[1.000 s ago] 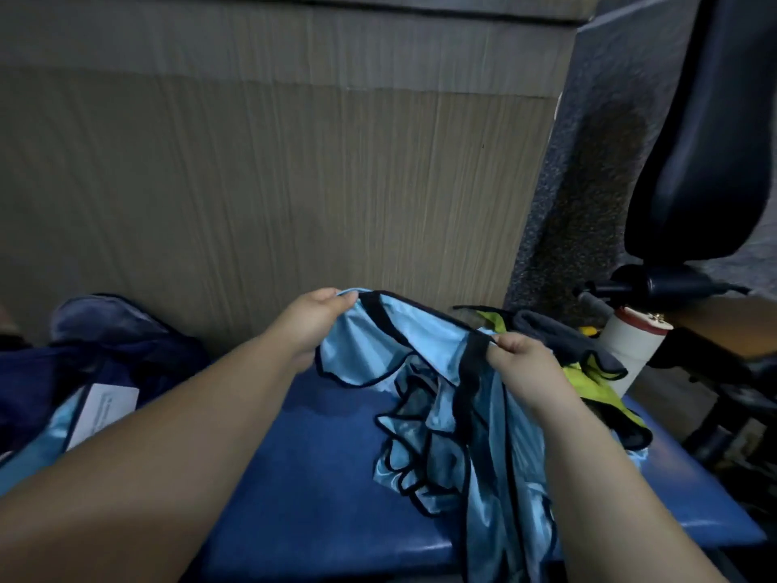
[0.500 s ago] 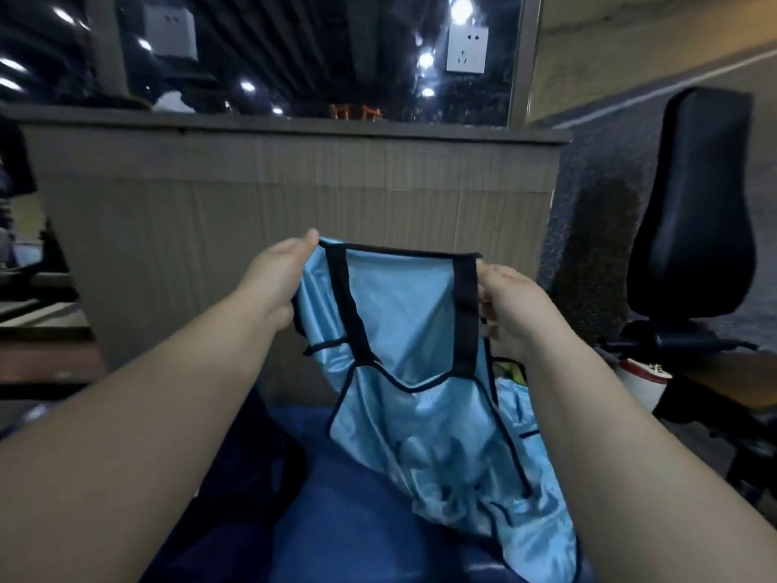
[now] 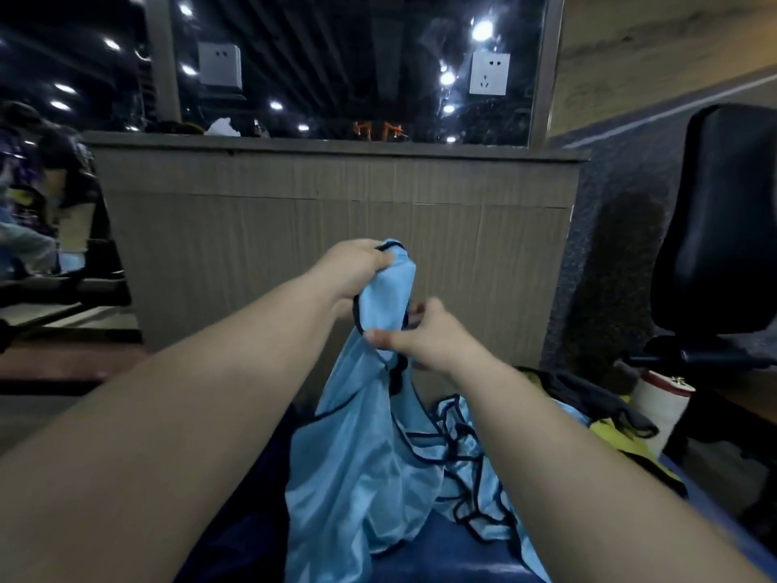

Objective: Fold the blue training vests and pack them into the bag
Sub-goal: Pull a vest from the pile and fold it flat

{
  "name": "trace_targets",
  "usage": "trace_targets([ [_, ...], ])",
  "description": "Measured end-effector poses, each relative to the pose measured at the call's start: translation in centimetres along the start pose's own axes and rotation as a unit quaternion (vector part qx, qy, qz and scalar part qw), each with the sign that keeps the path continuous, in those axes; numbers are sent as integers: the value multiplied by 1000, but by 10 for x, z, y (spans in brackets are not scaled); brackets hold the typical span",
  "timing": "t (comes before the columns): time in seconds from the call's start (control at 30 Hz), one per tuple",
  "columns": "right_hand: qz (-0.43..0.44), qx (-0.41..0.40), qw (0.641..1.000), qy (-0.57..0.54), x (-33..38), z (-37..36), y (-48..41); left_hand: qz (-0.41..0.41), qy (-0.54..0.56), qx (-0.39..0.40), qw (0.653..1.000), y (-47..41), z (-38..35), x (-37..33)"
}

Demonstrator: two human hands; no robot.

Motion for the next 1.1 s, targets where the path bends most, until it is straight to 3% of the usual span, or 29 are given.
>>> trace_targets([
  [0.23,4,-67,992,-105,-26,10,-21,40,31,79,996,8,-12,35],
  [0.43,-42,-214,965,-149,-61,93,-38,51,-138,45,988,14,22,122],
  [0.57,-90,-242,963,-70,-111,142,-43,144,-260,126,947,43,13,207],
  [0.77,-153,-100,981,68,-188,112,-24,183,-378,221,880,69,-24,299],
  [0.87,-193,2,949,250,-213,73,-3,176,-455,234,841,74,-29,321],
  [0.93,-200,68,928,308,-227,42,7,178,-458,224,842,73,-28,330],
  [1.03,-194,168,926,276,-251,-17,22,145,-466,214,846,68,-30,334],
  [1.1,-192,228,920,255,-261,-52,33,121,-442,178,871,62,-26,329],
])
Point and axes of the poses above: each hand's wrist, its own y-axis away from the middle knuckle, its own z-axis out of the back of the hand, x = y × z, the point moved 10 cm from there along -y, towards the middle knuckle, and after that the axes turned 5 degrees about y, right-handed, at the moved point
